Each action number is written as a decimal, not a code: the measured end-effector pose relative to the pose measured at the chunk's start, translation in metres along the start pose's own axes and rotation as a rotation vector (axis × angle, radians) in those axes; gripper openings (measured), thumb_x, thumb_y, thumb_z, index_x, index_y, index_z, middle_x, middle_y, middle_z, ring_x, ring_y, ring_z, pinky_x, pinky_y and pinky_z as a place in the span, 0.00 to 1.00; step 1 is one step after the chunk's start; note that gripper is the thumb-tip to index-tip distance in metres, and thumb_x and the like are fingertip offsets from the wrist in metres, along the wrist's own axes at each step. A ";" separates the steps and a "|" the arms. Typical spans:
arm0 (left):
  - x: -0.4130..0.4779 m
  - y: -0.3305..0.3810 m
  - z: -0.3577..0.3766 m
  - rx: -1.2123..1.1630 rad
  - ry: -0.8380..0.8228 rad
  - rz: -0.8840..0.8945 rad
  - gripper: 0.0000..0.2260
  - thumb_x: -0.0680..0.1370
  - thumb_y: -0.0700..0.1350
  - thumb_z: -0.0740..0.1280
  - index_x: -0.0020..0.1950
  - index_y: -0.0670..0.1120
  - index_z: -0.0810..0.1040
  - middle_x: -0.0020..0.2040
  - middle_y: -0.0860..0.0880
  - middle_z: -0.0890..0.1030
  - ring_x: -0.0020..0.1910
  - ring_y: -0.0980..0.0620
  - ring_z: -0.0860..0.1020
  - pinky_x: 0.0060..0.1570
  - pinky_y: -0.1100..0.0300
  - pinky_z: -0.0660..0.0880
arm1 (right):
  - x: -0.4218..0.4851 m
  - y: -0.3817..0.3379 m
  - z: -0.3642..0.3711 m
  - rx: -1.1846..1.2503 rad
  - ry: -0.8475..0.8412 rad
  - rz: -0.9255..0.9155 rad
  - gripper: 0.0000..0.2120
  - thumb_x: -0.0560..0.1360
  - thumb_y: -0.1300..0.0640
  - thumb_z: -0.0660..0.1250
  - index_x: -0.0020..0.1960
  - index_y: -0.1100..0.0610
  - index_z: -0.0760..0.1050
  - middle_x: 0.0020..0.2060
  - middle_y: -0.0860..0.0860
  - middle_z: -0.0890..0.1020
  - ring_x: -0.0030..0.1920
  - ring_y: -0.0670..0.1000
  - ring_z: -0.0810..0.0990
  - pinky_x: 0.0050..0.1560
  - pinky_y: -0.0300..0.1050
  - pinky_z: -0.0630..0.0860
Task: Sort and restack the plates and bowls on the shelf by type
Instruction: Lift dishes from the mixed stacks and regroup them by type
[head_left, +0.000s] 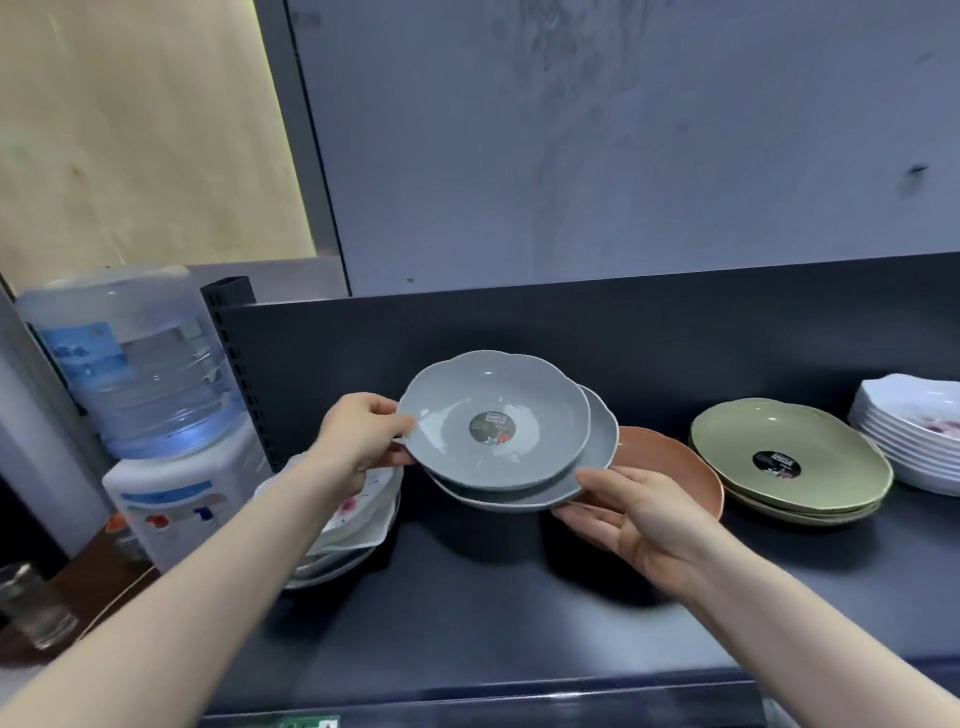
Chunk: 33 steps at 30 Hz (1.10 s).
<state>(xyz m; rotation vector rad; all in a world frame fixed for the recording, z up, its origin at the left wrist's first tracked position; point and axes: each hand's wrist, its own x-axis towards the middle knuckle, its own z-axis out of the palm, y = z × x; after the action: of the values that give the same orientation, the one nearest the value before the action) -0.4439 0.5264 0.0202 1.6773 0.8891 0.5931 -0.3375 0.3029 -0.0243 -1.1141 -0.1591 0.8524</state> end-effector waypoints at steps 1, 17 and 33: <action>-0.001 0.000 0.007 0.039 0.025 0.022 0.07 0.71 0.33 0.65 0.46 0.37 0.80 0.37 0.44 0.81 0.25 0.52 0.80 0.29 0.61 0.80 | -0.002 -0.005 -0.005 0.001 -0.005 0.003 0.04 0.76 0.69 0.65 0.48 0.67 0.78 0.37 0.60 0.85 0.33 0.55 0.85 0.35 0.43 0.83; -0.059 -0.030 0.048 -0.278 -0.059 -0.242 0.08 0.75 0.29 0.63 0.47 0.39 0.79 0.38 0.41 0.83 0.36 0.45 0.80 0.32 0.58 0.82 | 0.015 -0.023 -0.139 -0.155 0.424 -0.136 0.14 0.75 0.69 0.67 0.59 0.69 0.74 0.42 0.61 0.78 0.36 0.54 0.77 0.28 0.36 0.79; -0.101 -0.068 0.066 -0.405 0.214 -0.407 0.09 0.76 0.26 0.57 0.48 0.34 0.74 0.41 0.40 0.77 0.36 0.45 0.76 0.21 0.59 0.78 | 0.064 -0.016 -0.147 -0.065 0.393 0.216 0.07 0.75 0.72 0.60 0.42 0.63 0.69 0.39 0.61 0.75 0.34 0.59 0.76 0.16 0.46 0.75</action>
<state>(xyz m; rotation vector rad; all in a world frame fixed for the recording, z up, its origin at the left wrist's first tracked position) -0.4707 0.4153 -0.0582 1.0452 1.1411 0.6269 -0.2098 0.2373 -0.0975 -1.3550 0.2661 0.8050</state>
